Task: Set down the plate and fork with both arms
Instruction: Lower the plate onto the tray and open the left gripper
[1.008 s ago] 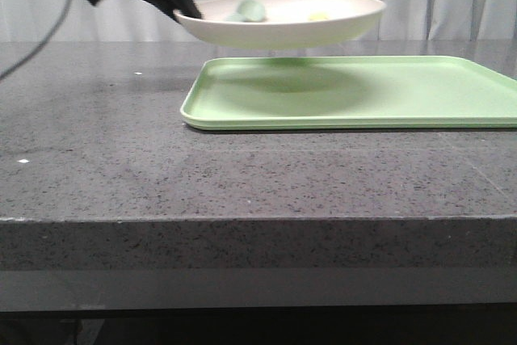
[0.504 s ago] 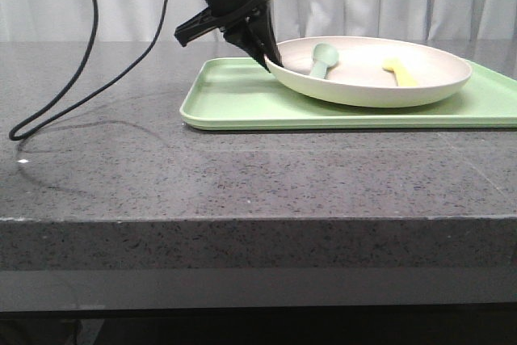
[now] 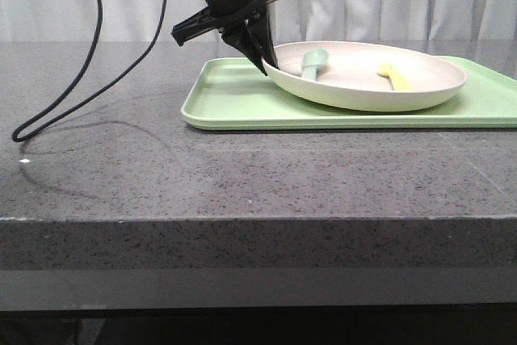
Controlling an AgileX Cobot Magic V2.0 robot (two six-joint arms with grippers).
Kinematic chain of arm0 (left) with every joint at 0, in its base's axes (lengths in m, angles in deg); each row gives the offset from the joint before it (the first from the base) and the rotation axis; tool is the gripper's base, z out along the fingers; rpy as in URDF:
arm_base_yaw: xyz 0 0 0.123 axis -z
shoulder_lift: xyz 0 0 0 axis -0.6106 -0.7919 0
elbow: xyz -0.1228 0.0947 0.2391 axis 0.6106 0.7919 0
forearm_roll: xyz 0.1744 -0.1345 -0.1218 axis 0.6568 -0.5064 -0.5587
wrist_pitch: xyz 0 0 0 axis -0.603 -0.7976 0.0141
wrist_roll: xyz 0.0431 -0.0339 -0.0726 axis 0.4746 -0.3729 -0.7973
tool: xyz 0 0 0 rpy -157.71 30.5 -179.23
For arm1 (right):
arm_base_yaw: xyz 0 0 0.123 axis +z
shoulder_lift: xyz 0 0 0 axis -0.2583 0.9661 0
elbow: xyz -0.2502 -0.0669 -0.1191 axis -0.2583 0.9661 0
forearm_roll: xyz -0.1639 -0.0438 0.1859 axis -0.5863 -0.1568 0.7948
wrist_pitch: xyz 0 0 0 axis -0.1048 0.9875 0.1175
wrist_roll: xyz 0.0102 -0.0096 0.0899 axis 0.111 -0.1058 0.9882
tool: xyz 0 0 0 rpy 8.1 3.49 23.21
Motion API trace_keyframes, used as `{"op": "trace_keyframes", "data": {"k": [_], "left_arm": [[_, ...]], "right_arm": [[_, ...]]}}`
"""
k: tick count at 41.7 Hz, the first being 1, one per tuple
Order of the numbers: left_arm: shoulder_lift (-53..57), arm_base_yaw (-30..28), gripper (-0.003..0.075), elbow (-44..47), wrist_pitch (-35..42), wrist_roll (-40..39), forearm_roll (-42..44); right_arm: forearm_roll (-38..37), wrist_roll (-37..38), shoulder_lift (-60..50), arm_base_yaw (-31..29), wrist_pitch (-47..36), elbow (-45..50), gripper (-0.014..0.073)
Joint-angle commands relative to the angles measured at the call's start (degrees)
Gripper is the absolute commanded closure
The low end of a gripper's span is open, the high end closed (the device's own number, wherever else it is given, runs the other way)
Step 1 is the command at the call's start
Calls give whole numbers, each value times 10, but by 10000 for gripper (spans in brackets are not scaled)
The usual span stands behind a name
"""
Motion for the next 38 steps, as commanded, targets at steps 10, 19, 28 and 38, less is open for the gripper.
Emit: {"op": "trace_keyframes", "data": {"k": [10,19,28,38], "left_arm": [[44,4,623,-21,18,-6,-23],[45,4,365,-21,6,17,-23],[62,4,260,-21,-17,74,-24],[139,4,259,-19,-48,176,-23]], "right_arm": [[-7,-1,6,-1,-46,-20,88],[-7,-1,6,-1,-46,-20,88],[-7,-1,6,-1,-46,-20,88],[-7,-1,6,-1,-46,-20,88]]}}
